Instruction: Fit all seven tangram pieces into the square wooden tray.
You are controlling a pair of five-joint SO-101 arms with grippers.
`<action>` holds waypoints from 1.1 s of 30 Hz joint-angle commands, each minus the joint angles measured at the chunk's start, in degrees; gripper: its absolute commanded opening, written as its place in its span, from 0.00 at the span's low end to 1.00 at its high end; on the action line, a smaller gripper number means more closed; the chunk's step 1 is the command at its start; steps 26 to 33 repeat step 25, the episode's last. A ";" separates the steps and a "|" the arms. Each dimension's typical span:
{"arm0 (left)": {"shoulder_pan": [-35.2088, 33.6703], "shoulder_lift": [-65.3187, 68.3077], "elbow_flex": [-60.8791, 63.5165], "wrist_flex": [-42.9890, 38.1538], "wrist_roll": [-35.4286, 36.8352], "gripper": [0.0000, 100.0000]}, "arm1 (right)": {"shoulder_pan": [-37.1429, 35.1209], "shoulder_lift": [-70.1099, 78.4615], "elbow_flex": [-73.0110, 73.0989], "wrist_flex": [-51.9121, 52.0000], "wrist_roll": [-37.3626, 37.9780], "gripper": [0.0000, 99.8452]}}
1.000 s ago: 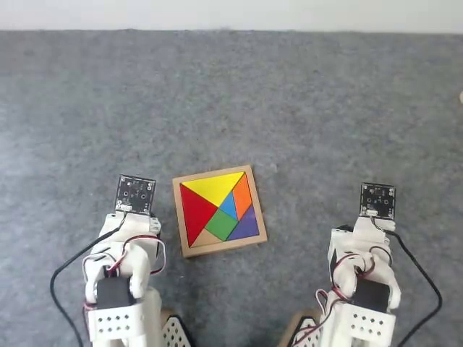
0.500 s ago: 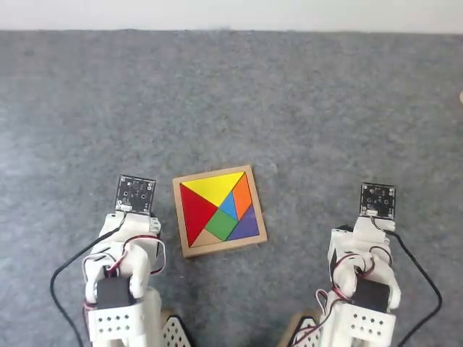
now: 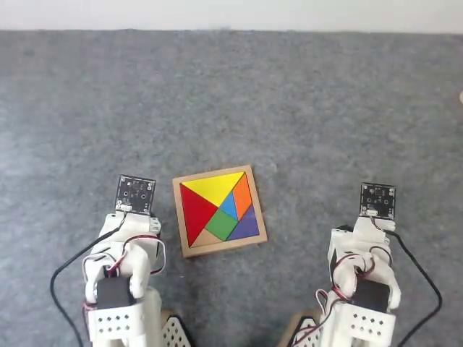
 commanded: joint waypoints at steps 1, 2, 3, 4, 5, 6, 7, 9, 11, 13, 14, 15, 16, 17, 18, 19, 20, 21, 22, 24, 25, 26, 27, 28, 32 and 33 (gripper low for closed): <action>-0.18 -0.44 -0.31 0.44 -0.79 0.01 | 0.57 0.31 1.14 0.31 0.70 0.02; -0.18 -0.44 -0.31 0.44 -0.79 0.01 | 0.57 0.31 1.14 0.31 0.70 0.02; -0.18 -0.44 -0.31 0.44 -0.79 0.01 | 0.57 0.31 1.14 0.31 0.70 0.02; -0.18 -0.44 -0.31 0.44 -0.79 0.01 | 0.57 0.31 1.14 0.31 0.70 0.02; -0.18 -0.44 -0.31 0.44 -0.79 0.01 | 0.57 0.31 1.14 0.31 0.70 0.02; -0.18 -0.44 -0.31 0.44 -0.79 0.01 | 0.57 0.31 1.14 0.31 0.70 0.02; -0.18 -0.44 -0.31 0.44 -0.79 0.01 | 0.57 0.31 1.14 0.31 0.70 0.02; -0.18 -0.44 -0.31 0.44 -0.79 0.01 | 0.57 0.31 1.14 0.31 0.70 0.02; -0.18 -0.44 -0.31 0.44 -0.79 0.01 | 0.57 0.31 1.14 0.31 0.70 0.02; -0.18 -0.44 -0.31 0.44 -0.79 0.01 | 0.57 0.31 1.14 0.31 0.70 0.02; -0.18 -0.44 -0.31 0.44 -0.79 0.01 | 0.57 0.31 1.14 0.31 0.70 0.02; -0.18 -0.44 -0.31 0.44 -0.79 0.01 | 0.57 0.31 1.14 0.31 0.70 0.02; -0.18 -0.44 -0.31 0.44 -0.79 0.01 | 0.57 0.31 1.14 0.31 0.70 0.02; -0.18 -0.44 -0.31 0.44 -0.79 0.01 | 0.57 0.31 1.14 0.31 0.70 0.02; -0.18 -0.44 -0.31 0.44 -0.79 0.01 | 0.57 0.31 1.14 0.31 0.70 0.02; -0.18 -0.44 -0.31 0.44 -0.79 0.01 | 0.57 0.31 1.14 0.31 0.70 0.02; -0.18 -0.44 -0.31 0.44 -0.79 0.01 | 0.57 0.31 1.14 0.31 0.70 0.02; -0.18 -0.44 -0.31 0.53 -0.79 0.01 | 0.57 0.31 1.14 0.31 0.70 0.02; -0.18 -0.53 -0.31 0.88 -0.79 0.01 | 0.57 0.31 1.14 0.31 0.70 0.02; -0.18 -0.62 -0.31 1.05 -0.79 0.01 | 0.57 0.31 1.14 0.31 0.70 0.02; -0.18 -0.62 -0.31 1.05 -0.79 0.01 | 0.57 0.31 1.14 0.31 0.70 0.02; -0.18 -0.62 -0.31 1.05 -0.79 0.01 | 0.57 0.31 1.14 0.31 0.70 0.02; -0.18 -0.62 -0.31 1.05 -0.79 0.01 | 0.57 0.31 1.14 0.31 0.70 0.02; -0.18 -0.62 -0.31 1.05 -0.79 0.01 | 0.57 0.31 1.14 0.31 0.70 0.02; -0.18 -0.62 -0.31 1.05 -0.79 0.01 | 0.57 0.31 1.14 0.31 0.70 0.02; -0.18 -0.62 -0.31 1.05 -0.79 0.01 | 0.57 0.31 1.14 0.31 0.70 0.02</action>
